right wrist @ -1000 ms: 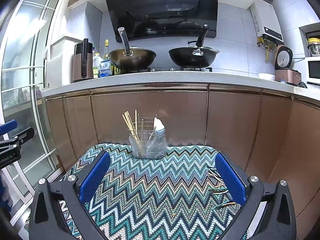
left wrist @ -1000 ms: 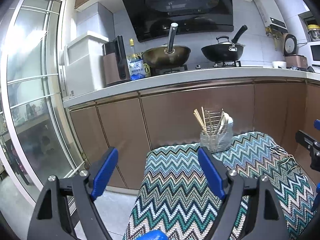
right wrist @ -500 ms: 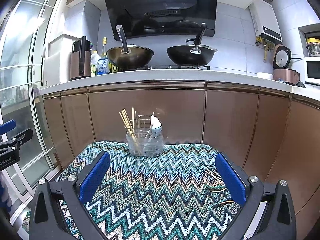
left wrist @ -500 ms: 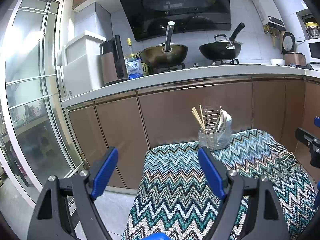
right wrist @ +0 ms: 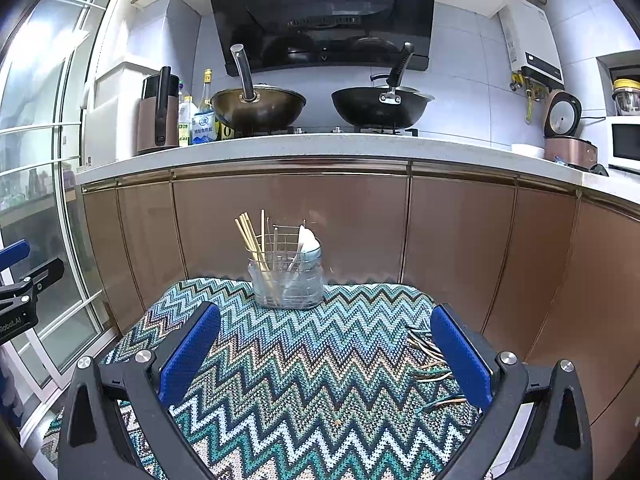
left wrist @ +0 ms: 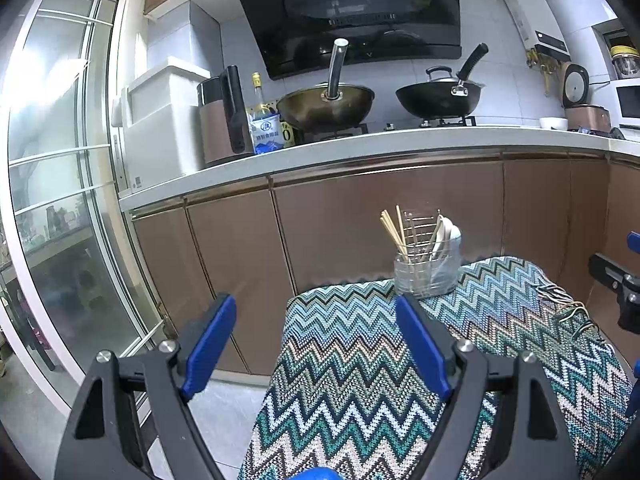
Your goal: Organize utensils
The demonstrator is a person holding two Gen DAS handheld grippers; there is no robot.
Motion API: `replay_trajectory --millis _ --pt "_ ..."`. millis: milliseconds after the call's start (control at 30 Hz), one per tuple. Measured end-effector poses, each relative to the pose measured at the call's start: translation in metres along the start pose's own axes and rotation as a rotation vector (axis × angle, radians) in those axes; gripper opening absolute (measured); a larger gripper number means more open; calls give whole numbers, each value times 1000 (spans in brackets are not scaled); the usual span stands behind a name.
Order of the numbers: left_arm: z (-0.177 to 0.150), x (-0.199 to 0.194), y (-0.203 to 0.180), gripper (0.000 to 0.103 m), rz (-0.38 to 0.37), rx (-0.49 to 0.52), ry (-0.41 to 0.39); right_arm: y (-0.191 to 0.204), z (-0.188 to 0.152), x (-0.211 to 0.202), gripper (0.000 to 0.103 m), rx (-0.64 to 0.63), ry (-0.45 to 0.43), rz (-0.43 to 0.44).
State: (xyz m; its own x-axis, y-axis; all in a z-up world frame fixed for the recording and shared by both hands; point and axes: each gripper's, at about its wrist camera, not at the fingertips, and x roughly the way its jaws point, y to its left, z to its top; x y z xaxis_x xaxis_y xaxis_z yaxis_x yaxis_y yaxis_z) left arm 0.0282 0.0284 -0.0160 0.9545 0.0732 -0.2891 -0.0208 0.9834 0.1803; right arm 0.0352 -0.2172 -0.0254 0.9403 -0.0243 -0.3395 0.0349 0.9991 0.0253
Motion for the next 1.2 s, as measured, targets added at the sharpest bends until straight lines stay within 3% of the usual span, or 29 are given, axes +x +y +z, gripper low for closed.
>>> replay_trajectory --millis 1200 --pt "1 -1 1 81 -35 -27 2 1 3 -9 103 -17 -11 -16"
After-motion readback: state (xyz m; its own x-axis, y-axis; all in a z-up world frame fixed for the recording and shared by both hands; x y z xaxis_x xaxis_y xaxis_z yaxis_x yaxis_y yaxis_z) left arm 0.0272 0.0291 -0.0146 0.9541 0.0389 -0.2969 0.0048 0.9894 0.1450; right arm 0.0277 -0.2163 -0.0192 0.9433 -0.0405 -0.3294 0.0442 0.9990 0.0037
